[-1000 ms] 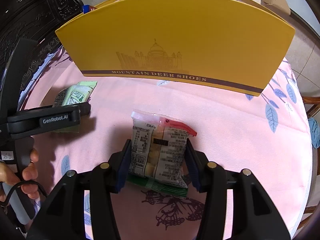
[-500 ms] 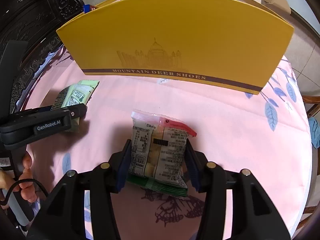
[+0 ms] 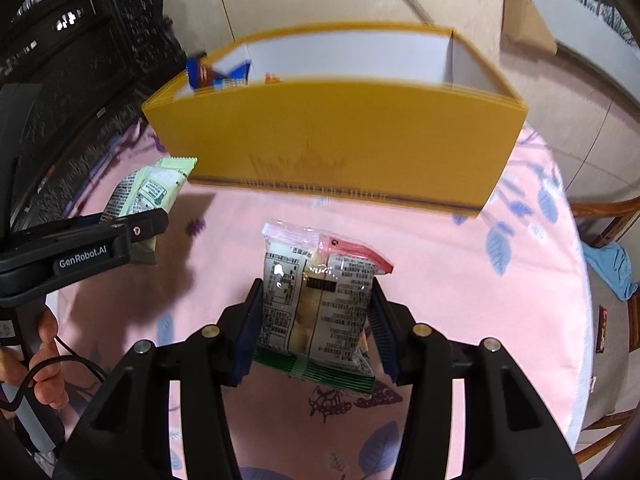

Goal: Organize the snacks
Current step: 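Lower the green bag and white-green pack into the box, open both tools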

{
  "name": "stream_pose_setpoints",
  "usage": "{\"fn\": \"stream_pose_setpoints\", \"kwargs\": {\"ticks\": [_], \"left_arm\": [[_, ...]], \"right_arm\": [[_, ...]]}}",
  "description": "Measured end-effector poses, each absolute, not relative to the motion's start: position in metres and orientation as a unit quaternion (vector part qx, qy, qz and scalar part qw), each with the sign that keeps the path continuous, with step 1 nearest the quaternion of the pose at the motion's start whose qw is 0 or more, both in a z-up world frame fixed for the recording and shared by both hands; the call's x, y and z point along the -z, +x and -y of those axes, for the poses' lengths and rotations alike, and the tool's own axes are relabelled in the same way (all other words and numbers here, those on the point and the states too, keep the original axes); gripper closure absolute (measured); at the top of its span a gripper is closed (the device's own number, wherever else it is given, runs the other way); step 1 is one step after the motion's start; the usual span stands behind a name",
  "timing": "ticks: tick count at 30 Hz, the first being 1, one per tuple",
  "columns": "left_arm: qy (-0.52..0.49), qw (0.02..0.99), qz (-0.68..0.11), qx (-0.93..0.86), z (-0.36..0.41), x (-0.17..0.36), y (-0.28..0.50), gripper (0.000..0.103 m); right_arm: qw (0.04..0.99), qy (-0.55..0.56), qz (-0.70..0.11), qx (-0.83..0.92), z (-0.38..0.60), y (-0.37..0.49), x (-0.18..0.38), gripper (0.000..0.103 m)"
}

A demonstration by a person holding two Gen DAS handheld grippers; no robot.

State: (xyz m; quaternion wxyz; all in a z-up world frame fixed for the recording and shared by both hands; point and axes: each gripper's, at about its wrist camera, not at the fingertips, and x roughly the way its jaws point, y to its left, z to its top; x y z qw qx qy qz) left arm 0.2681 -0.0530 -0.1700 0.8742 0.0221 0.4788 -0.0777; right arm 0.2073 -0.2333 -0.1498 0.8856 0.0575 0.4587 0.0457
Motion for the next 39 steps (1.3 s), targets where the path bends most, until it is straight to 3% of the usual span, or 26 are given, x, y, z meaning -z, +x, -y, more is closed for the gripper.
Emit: {"fn": "stream_pose_setpoints", "kwargs": {"ticks": [14, 21, 39], "left_arm": [[-0.002, 0.918, -0.380, 0.114, 0.084, 0.067, 0.291, 0.040], [-0.018, 0.929, -0.347, 0.123, 0.101, 0.045, 0.326, 0.040], [-0.026, 0.904, -0.417, 0.093, 0.120, 0.116, 0.399, 0.040]], "right_arm": [[0.939, 0.053, -0.338, -0.031, 0.262, 0.244, 0.054, 0.052], [0.955, 0.051, -0.292, -0.014, 0.280, 0.279, 0.022, 0.052], [0.943, 0.044, -0.328, 0.001, 0.291, 0.350, 0.068, 0.052]]}}
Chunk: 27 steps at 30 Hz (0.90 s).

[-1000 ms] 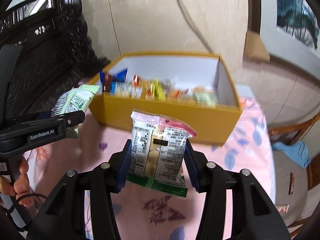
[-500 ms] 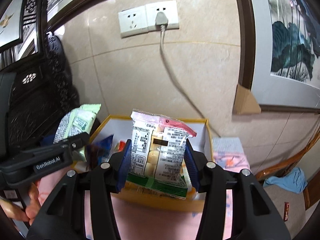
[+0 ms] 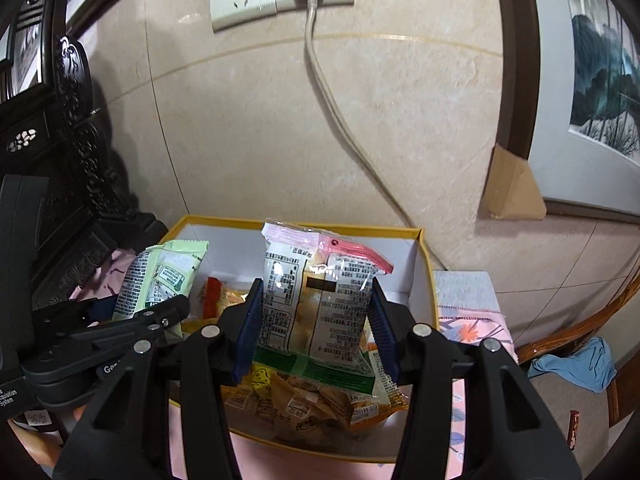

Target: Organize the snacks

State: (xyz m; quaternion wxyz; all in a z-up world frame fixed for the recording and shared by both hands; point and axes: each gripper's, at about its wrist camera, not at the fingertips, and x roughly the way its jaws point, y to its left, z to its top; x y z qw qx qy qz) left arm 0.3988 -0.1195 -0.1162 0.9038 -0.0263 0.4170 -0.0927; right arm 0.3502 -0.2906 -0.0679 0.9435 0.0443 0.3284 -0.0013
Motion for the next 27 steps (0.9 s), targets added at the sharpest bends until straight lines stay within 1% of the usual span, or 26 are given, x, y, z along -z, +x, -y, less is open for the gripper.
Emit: {"fn": "stream_pose_setpoints", "kwargs": {"ticks": [7, 10, 11, 12, 13, 14, 15, 16, 17, 27], "left_arm": [[-0.018, 0.897, -0.433, 0.081, 0.118, 0.133, 0.407, 0.040], [-0.012, 0.896, -0.437, 0.078, 0.119, 0.135, 0.407, 0.038], [-0.011, 0.895, -0.439, 0.077, 0.120, 0.136, 0.407, 0.038], [-0.010, 0.894, -0.442, 0.071, 0.119, 0.137, 0.408, 0.034], [-0.009, 0.894, -0.442, 0.067, 0.118, 0.136, 0.407, 0.026], [-0.009, 0.896, -0.440, 0.064, 0.117, 0.134, 0.407, 0.021], [-0.009, 0.898, -0.437, 0.062, 0.116, 0.132, 0.406, 0.014], [-0.008, 0.900, -0.433, 0.059, 0.116, 0.129, 0.405, 0.011], [-0.007, 0.902, -0.429, 0.054, 0.115, 0.127, 0.404, 0.010], [-0.006, 0.904, -0.425, 0.051, 0.111, 0.114, 0.395, 0.009]], "right_arm": [[0.938, 0.046, -0.344, 0.000, 0.290, 0.358, 0.083, 0.052], [0.934, 0.050, -0.355, -0.001, 0.291, 0.361, 0.088, 0.051], [0.932, 0.052, -0.359, 0.000, 0.291, 0.362, 0.089, 0.046], [0.932, 0.051, -0.358, 0.004, 0.291, 0.362, 0.089, 0.040], [0.933, 0.050, -0.356, 0.009, 0.291, 0.361, 0.089, 0.029], [0.934, 0.050, -0.352, 0.013, 0.291, 0.359, 0.088, 0.023], [0.935, 0.052, -0.350, 0.015, 0.291, 0.357, 0.087, 0.020], [0.936, 0.054, -0.348, 0.016, 0.291, 0.356, 0.086, 0.016], [0.937, 0.056, -0.346, 0.017, 0.291, 0.355, 0.085, 0.014], [0.940, 0.071, -0.335, 0.013, 0.291, 0.345, 0.070, 0.014]]}}
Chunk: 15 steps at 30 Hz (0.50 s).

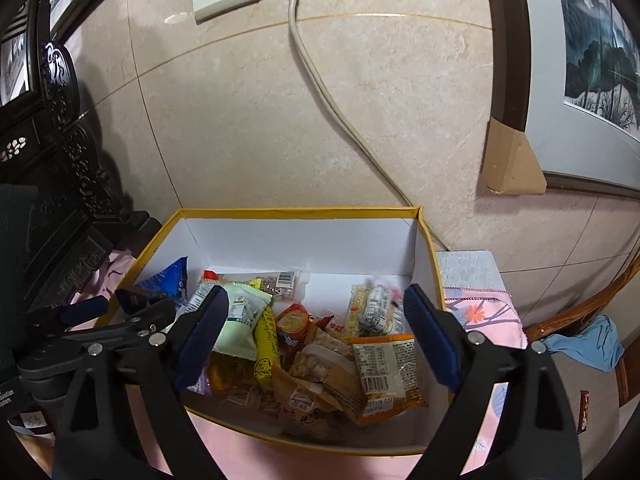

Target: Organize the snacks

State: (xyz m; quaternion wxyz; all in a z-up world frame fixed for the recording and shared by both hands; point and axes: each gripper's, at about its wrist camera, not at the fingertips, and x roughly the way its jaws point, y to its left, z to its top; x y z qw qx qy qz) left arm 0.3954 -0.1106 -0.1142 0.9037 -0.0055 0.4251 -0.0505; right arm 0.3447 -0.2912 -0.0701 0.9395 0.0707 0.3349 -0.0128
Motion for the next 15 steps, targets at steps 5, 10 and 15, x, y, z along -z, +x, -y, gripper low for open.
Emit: {"fn": "stream_pose_setpoints", "kwargs": {"ticks": [5, 10, 15], "left_arm": [[-0.009, 0.908, -0.417, 0.048, 0.107, 0.104, 0.392, 0.008], [-0.013, 0.908, -0.417, 0.044, 0.104, 0.099, 0.390, 0.008], [-0.010, 0.907, -0.418, 0.048, 0.106, 0.096, 0.387, 0.008]], "right_arm": [[0.941, 0.076, -0.330, 0.012, 0.289, 0.340, 0.063, 0.014], [0.942, 0.079, -0.327, 0.011, 0.288, 0.334, 0.055, 0.014], [0.942, 0.078, -0.326, 0.012, 0.288, 0.330, 0.051, 0.014]]}}
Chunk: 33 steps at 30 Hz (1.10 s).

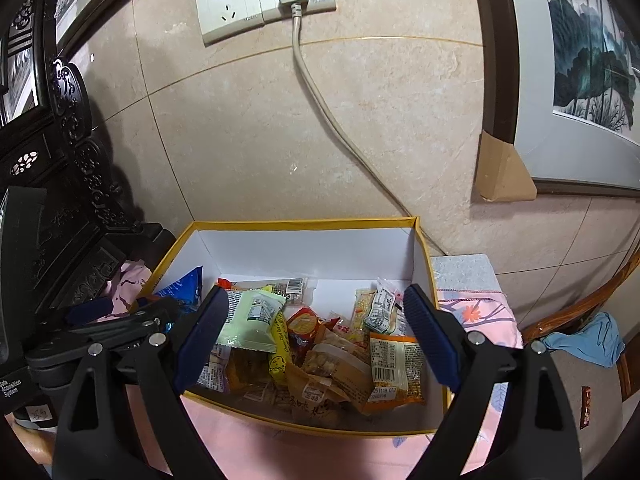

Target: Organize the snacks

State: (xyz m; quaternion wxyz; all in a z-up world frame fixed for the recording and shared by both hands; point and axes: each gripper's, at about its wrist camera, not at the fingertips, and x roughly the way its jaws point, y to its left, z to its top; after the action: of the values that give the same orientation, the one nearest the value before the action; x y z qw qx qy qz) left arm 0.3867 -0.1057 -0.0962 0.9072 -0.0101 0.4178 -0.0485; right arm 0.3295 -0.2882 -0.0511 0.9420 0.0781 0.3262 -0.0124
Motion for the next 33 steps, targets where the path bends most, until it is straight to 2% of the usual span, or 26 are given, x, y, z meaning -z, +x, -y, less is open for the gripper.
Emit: {"fn": "stream_pose_setpoints", "kwargs": {"ticks": [33], "left_arm": [[0.010, 0.903, -0.426, 0.057, 0.1150, 0.0986, 0.3836, 0.008]], "right_arm": [[0.940, 0.073, -0.332, 0.019, 0.2891, 0.3223, 0.0515, 0.014]]}}
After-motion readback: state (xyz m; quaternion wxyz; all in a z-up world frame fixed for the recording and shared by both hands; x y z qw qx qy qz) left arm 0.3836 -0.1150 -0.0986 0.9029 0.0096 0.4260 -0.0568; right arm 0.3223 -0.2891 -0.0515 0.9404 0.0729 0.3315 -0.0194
